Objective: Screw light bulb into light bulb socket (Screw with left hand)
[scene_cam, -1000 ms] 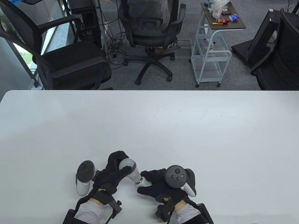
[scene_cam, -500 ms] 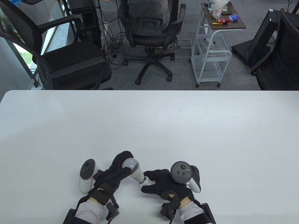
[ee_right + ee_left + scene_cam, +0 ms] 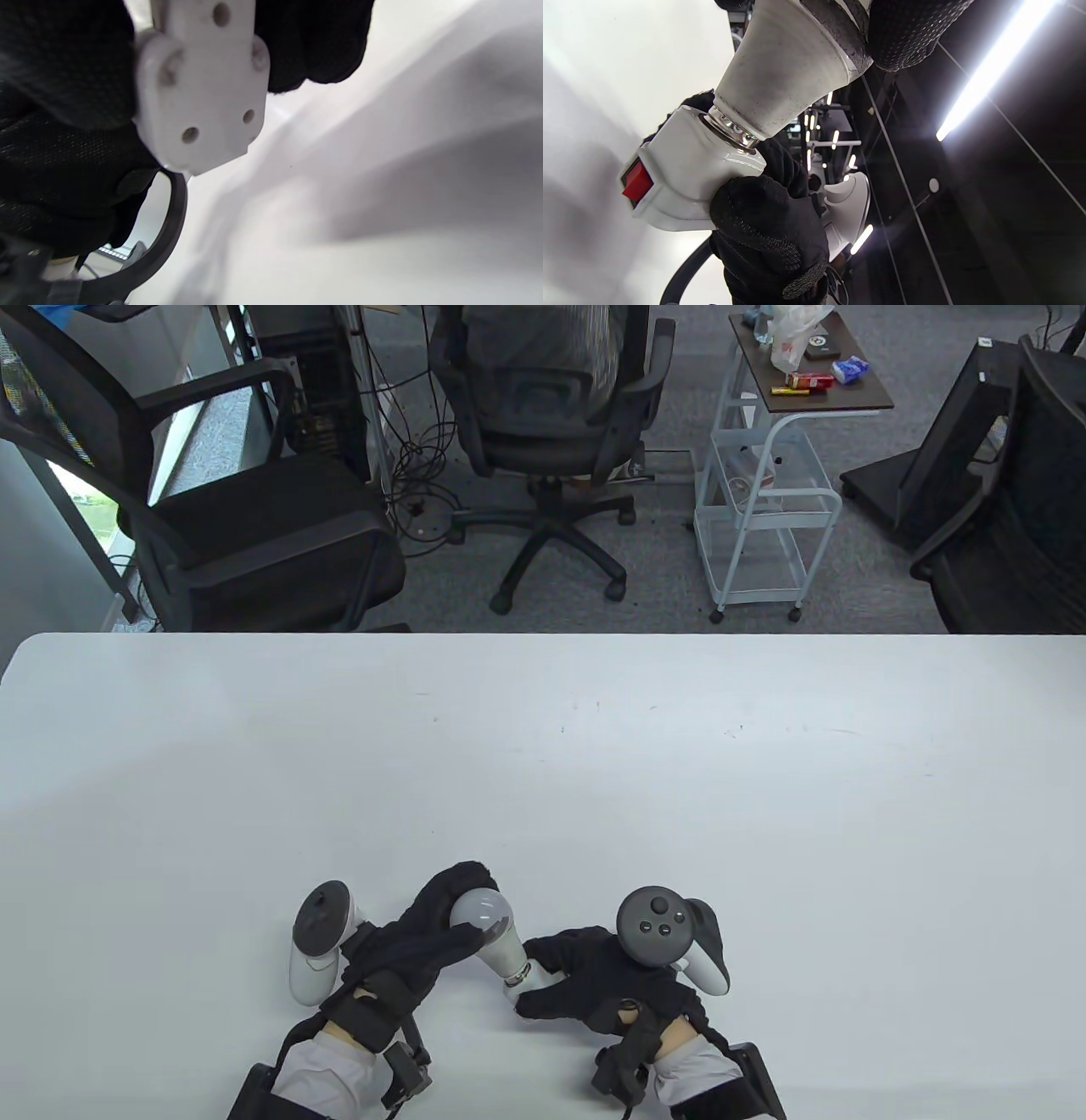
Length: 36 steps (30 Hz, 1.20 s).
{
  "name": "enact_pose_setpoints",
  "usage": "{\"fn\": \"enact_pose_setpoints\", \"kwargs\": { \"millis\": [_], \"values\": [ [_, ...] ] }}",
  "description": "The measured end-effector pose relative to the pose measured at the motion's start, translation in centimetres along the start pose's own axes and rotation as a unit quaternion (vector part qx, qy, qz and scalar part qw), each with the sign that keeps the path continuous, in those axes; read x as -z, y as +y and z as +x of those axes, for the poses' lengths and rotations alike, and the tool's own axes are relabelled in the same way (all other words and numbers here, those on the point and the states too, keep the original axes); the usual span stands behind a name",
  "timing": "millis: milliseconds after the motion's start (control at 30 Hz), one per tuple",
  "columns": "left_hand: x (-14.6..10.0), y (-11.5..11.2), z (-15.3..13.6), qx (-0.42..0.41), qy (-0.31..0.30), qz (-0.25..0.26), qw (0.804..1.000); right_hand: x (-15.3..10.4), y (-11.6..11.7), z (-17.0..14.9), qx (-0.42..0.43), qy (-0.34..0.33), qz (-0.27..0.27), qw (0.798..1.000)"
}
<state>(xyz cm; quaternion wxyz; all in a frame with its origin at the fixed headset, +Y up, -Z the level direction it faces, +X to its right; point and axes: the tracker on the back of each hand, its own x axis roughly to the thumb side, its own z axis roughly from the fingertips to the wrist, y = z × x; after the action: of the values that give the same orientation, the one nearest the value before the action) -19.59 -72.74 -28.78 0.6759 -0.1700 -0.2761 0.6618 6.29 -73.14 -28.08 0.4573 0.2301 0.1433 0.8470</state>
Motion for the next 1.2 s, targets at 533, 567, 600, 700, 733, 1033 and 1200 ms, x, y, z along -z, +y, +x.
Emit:
{"fn": "enact_pose_setpoints", "kwargs": {
  "millis": [533,567,600,700,733,1033,1200],
  "values": [
    [0.2,0.1,-0.9,-0.070,-0.002,-0.030,0.997,0.3,0.1,-0.7,0.061,-0.011,0.040,0.997],
    [0.1,0.2,-0.8,-0.059,0.003,-0.032,0.998,0.3,0.0,-0.6,0.050,-0.005,0.034,0.998],
    [0.1,0.2,-0.8,-0.046,0.006,-0.033,0.998,0.2,0.0,-0.5,0.042,-0.004,0.030,0.999],
    [0.0,0.3,-0.9,-0.048,0.013,-0.060,0.997,0.1,0.1,-0.4,0.032,0.000,0.023,0.999],
    [-0.1,0.3,-0.9,-0.041,0.027,-0.046,0.998,0.1,0.0,-0.3,0.024,0.002,0.020,1.000],
    [-0.1,0.6,-0.7,-0.027,0.003,-0.009,1.000,0.2,0.1,-0.2,0.022,-0.006,0.033,0.999],
    [0.1,0.4,-0.8,-0.087,-0.011,-0.045,0.995,0.2,0.0,-0.5,0.046,-0.005,0.033,0.998]
  ]
}}
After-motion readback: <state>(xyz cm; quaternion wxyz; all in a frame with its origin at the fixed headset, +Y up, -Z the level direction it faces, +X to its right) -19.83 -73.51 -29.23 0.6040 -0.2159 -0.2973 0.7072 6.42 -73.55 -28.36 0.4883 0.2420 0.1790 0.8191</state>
